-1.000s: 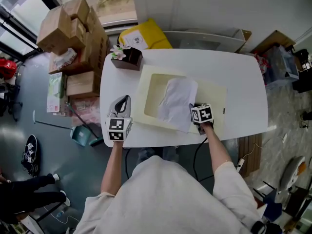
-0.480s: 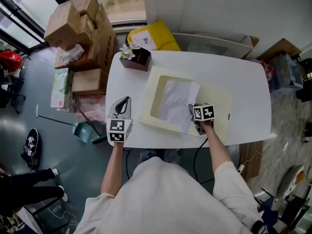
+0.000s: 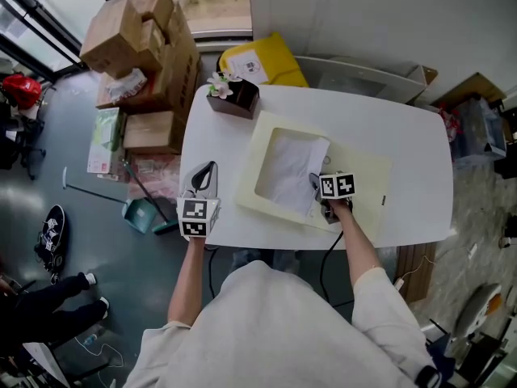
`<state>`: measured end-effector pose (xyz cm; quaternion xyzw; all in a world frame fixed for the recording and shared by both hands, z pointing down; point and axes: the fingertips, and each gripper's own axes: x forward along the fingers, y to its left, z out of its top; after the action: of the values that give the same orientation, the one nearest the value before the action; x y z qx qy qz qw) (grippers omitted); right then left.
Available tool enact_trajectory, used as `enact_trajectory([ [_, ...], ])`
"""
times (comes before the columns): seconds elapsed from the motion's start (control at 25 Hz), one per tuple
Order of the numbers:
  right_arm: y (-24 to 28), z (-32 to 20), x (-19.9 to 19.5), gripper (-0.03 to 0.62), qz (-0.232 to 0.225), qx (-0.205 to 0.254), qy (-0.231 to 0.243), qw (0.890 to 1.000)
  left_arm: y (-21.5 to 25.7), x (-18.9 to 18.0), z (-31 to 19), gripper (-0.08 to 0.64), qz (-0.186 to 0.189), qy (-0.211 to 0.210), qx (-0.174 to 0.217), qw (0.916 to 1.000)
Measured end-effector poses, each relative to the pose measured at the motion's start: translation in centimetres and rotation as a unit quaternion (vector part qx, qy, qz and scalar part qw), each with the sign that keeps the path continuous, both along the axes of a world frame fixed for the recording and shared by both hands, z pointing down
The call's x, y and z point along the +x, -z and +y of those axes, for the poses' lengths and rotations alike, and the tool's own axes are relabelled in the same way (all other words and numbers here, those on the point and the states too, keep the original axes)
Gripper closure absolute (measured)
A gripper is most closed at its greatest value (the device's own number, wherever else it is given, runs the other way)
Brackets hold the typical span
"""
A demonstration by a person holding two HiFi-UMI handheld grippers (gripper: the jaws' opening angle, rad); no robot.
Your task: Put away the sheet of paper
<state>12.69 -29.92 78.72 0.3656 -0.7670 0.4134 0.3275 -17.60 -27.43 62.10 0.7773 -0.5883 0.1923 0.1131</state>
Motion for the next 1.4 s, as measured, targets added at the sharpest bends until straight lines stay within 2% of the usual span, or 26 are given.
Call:
enact_trajectory([
  [0.32, -0.4, -0.6, -2.5, 0.589, -0.016, -0.006, 0.009, 1.0, -0.2, -1.2, 0.2, 0.555, -0.005, 0.013, -0.004, 0.9999],
  [0.48, -0.1, -0.9, -3.7, 0.589, -0.041, -0.014, 0.003, 0.999, -0.4, -1.8, 0.3, 0.555, -0.006, 0.018, -0.007, 0.9998],
  [0.6, 0.3, -0.8, -4.5, 0.589, -0.048, -0.013, 0.016, 0.999, -0.4, -1.9, 0.4, 0.555, -0.008, 0.019, -0.007, 0.9998],
  [0.8, -0.1, -0.6, -3.9, 0.58, -0.025, -0.008, 0.023, 0.999, -0.5, -1.7, 0.5, 0.555, -0.005, 0.018, -0.008, 0.9998],
  [1.08, 0.6, -0.4, -4.1, 0.398, 0.014, 0.043, 0.058, 0.997, -0.2, -0.9, 0.2, 0.555, -0.002, 0.01, -0.003, 0.9999],
  [1.2, 0.9, -0.8, -3.8, 0.311, 0.037, 0.068, 0.055, 0.996, -0.1, -0.4, 0.2, 0.555, -0.002, 0.005, -0.002, 1.0],
  [1.32, 0.9, -1.2, -3.4, 0.23, 0.038, 0.087, 0.043, 0.995, 0.1, -0.2, 0.3, 0.555, -0.001, 0.002, 0.0, 1.0],
  [1.4, 1.3, -1.4, -2.8, 0.23, 0.046, 0.098, 0.033, 0.994, 0.2, -0.1, 0.3, 0.555, 0.0, 0.0, 0.003, 1.0],
])
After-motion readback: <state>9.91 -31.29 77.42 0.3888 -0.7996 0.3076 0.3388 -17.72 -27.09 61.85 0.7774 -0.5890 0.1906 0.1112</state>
